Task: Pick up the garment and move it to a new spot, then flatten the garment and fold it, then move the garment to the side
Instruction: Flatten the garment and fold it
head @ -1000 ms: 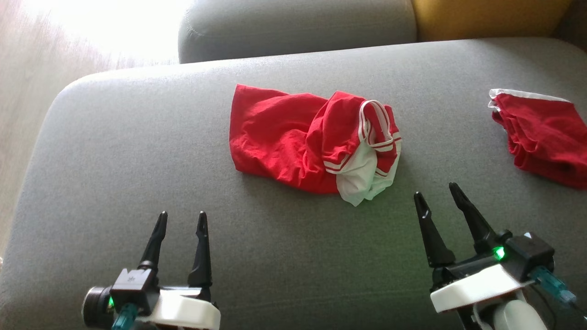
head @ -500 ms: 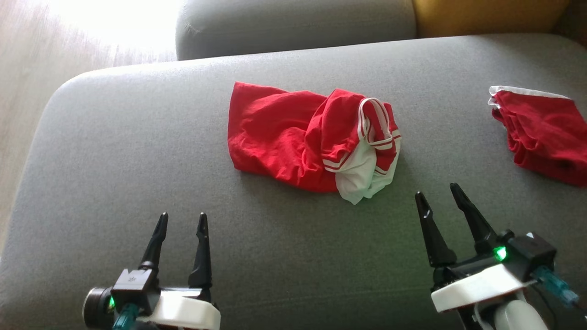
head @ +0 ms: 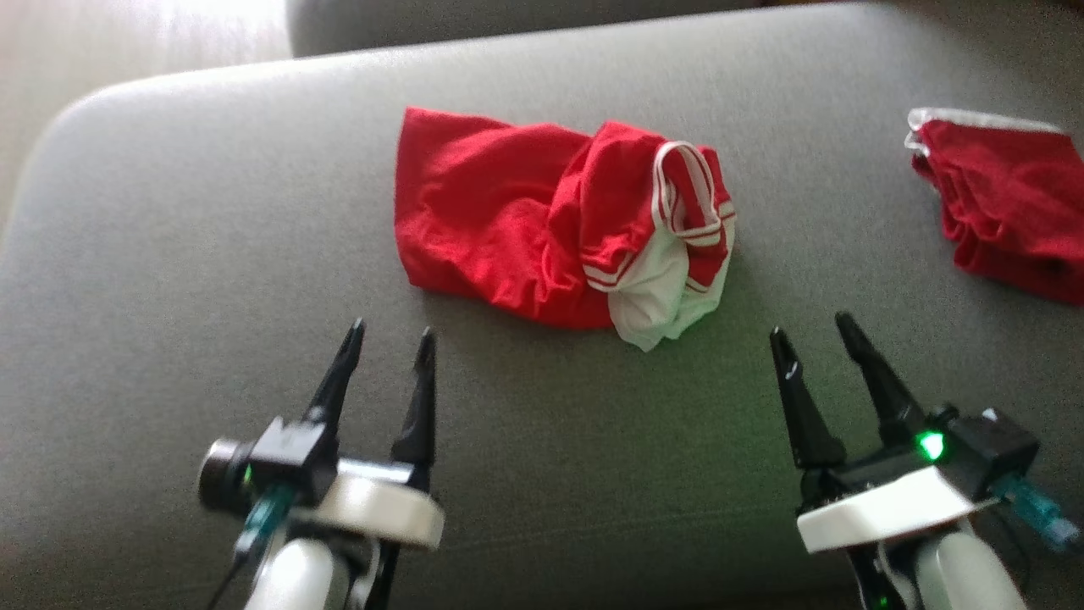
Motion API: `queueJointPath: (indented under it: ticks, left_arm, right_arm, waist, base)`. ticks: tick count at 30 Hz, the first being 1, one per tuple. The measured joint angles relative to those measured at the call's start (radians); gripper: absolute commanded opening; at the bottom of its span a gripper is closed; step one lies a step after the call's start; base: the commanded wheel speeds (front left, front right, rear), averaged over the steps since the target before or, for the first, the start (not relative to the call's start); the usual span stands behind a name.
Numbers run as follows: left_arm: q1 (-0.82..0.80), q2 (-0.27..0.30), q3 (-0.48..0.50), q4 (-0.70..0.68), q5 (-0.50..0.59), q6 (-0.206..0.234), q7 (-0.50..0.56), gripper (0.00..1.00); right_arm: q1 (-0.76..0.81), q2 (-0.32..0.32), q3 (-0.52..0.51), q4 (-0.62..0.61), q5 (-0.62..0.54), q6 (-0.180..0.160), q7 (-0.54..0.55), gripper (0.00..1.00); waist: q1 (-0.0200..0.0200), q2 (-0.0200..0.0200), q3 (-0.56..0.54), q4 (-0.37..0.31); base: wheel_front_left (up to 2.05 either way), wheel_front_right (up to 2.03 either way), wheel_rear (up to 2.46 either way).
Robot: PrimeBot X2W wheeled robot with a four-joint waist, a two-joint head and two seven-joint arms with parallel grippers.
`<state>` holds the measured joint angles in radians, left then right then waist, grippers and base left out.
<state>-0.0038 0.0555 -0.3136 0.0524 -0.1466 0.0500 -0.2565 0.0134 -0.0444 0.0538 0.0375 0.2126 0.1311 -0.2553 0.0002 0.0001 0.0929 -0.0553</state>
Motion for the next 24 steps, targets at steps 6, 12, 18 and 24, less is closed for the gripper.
queueJointPath:
  ticks: [6, 12, 18, 24]
  left_arm:
    - [-0.184, -0.003, -0.071, 0.100, -0.051, -0.073, 0.000, 1.00]
    - [-0.358, -0.004, -0.170, 0.206, -0.039, -0.114, 0.000, 1.00]
    - [-0.516, -0.007, -0.243, 0.310, -0.010, -0.121, 0.000, 1.00]
    - [-0.599, -0.007, -0.288, 0.492, -0.026, -0.119, 0.000, 1.00]
  right_arm:
    - [-0.069, 0.000, 0.003, -0.016, 0.000, 0.000, 0.000, 1.00]
    - [-0.100, 0.000, -0.009, -0.029, 0.009, 0.000, 0.000, 1.00]
    - [-0.135, 0.000, -0.011, -0.043, 0.027, 0.000, 0.000, 1.00]
    - [-0.147, 0.000, -0.012, -0.049, 0.062, 0.000, 0.000, 1.00]
  waist:
    - [0.0001, 0.0000, 0.087, -0.038]
    - [0.0001, 0.0000, 0.164, -0.100]
    - [0.0000, 0.0000, 0.231, -0.171]
    - [0.0000, 0.0000, 0.282, -0.233]
  base:
    - [0.00, 0.00, 0.00]
    - [0.00, 0.00, 0.00]
    - [0.00, 0.00, 0.00]
    - [0.00, 0.00, 0.00]
